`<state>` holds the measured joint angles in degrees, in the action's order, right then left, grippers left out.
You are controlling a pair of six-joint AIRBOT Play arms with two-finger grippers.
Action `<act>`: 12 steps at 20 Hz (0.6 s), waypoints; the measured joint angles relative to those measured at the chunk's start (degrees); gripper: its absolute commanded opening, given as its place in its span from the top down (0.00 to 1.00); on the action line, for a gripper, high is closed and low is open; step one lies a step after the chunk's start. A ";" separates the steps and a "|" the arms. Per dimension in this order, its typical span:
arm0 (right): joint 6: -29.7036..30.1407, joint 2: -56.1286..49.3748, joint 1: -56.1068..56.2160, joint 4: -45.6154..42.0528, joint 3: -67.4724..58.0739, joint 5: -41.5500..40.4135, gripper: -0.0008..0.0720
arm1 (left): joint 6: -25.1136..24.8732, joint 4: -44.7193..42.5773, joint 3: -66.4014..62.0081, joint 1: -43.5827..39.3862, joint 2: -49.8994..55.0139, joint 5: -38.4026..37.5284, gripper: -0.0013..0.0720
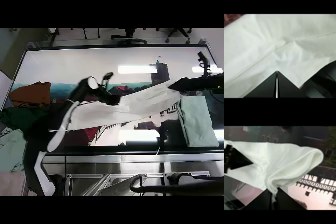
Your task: Fold the shirts.
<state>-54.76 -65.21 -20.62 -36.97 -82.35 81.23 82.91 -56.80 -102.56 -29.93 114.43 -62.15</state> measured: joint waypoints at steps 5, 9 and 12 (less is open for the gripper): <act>-1.40 4.52 -2.89 0.02 -0.61 4.24 0.96 | 3.65 0.02 -11.76 -8.41 10.80 1.11 0.95; -1.84 5.27 -4.17 0.09 -0.76 5.84 0.96 | 5.11 2.75 -14.34 -8.66 11.06 0.44 0.95; -2.23 5.35 -4.35 1.64 -0.76 6.19 0.96 | 3.21 8.20 -13.84 -4.33 4.85 -2.34 0.95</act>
<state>-56.99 -59.86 -24.97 -35.33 -83.11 87.42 86.13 -48.60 -116.40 -34.26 119.28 -64.49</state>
